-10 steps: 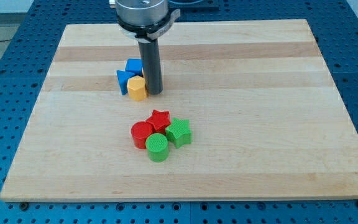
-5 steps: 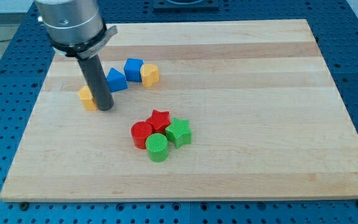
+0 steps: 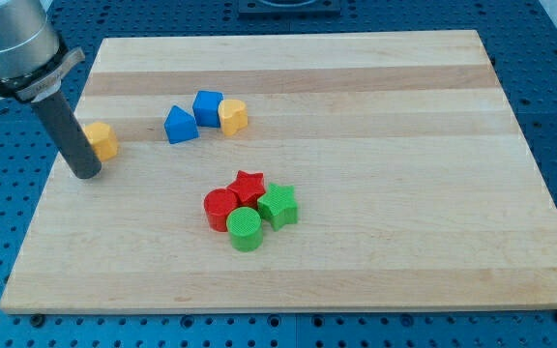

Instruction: Move the yellow hexagon towards the top left corner of the board

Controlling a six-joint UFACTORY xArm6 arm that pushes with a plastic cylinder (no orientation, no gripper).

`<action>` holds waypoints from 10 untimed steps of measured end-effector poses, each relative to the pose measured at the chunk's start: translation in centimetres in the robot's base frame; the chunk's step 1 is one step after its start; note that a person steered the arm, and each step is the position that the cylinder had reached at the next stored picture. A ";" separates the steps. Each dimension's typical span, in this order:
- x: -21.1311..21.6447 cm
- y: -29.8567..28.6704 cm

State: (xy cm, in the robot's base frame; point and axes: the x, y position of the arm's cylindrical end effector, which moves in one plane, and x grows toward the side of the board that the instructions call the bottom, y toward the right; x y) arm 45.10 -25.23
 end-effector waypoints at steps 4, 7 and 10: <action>-8.1 0.4; -13.6 0.5; -18.1 1.9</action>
State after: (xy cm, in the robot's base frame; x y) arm 27.05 -23.34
